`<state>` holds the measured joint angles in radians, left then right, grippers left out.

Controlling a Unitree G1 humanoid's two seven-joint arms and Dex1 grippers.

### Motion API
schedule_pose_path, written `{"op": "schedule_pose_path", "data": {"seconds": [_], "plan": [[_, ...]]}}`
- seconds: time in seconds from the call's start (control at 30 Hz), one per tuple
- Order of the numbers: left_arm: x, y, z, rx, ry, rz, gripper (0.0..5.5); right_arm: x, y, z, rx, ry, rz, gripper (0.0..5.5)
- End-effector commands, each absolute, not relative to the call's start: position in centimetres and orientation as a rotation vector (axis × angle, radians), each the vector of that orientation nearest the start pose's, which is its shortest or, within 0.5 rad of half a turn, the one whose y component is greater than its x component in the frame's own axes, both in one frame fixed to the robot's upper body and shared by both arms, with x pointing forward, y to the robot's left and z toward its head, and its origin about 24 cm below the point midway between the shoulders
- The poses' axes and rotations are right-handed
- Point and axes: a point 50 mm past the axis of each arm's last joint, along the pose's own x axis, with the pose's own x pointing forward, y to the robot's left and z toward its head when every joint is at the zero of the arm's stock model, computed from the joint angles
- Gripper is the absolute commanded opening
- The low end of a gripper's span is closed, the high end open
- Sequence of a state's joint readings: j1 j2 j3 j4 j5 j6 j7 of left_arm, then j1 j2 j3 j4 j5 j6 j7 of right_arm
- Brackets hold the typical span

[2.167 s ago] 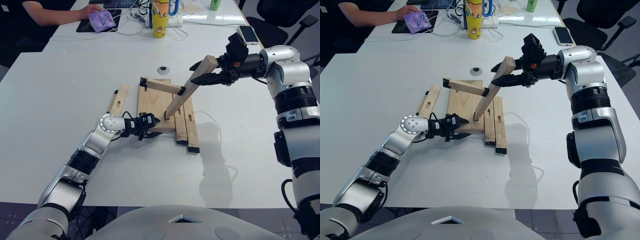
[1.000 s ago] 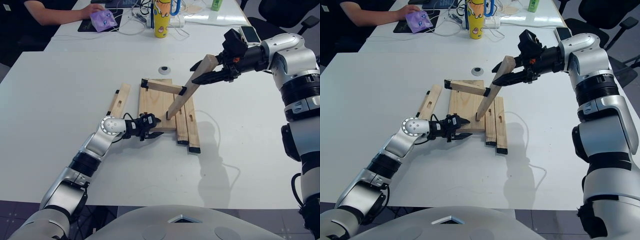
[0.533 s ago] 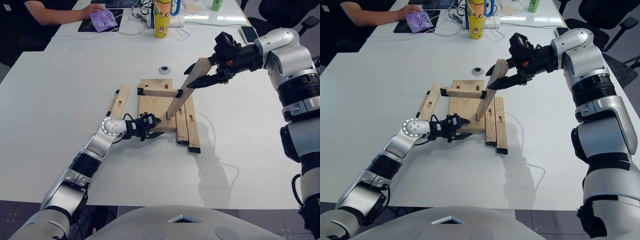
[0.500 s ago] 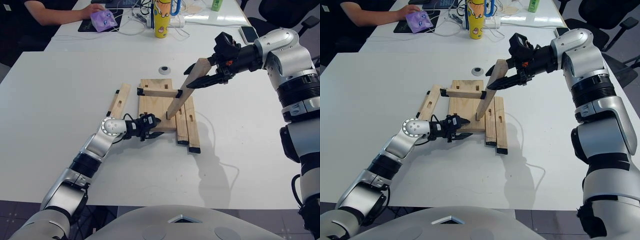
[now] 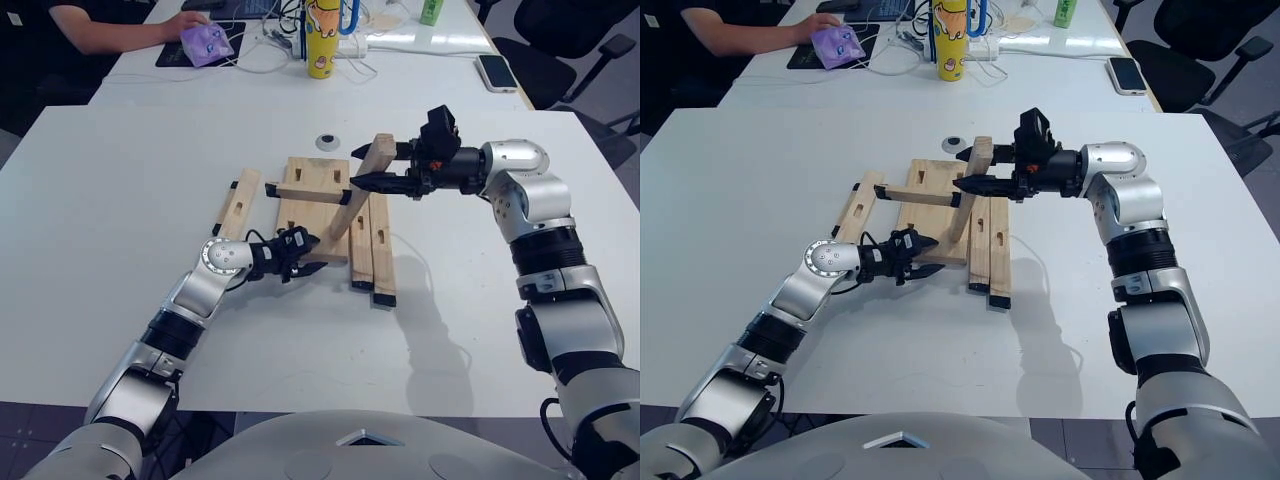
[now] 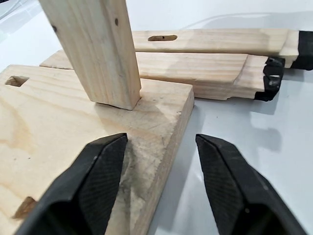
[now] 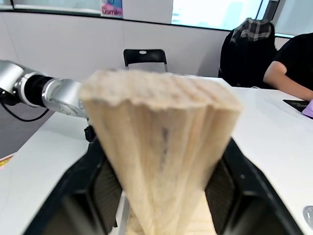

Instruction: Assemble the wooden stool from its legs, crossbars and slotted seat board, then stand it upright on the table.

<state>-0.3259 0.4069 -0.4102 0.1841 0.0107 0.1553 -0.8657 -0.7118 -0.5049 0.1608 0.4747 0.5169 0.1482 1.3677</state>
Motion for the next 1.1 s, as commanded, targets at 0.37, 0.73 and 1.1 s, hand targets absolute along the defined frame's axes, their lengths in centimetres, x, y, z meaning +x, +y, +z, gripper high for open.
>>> {"op": "schedule_pose_path", "data": {"seconds": [0.37, 0.73, 1.1], "plan": [[25.8, 11.8, -0.4, 0.438, 0.543, -1.102, 2.60, 33.0, -17.1, 10.5, 0.046, 0.162, 1.284, 3.22], [26.7, 12.2, -2.1, 0.415, 0.623, -0.848, 2.60, 30.5, -22.3, 11.2, 0.122, 0.219, 1.177, 3.03], [26.7, 12.1, -2.8, 0.374, 0.664, -0.821, 2.60, 31.0, -15.1, 27.9, 0.468, -0.430, 1.268, 1.30]]}}
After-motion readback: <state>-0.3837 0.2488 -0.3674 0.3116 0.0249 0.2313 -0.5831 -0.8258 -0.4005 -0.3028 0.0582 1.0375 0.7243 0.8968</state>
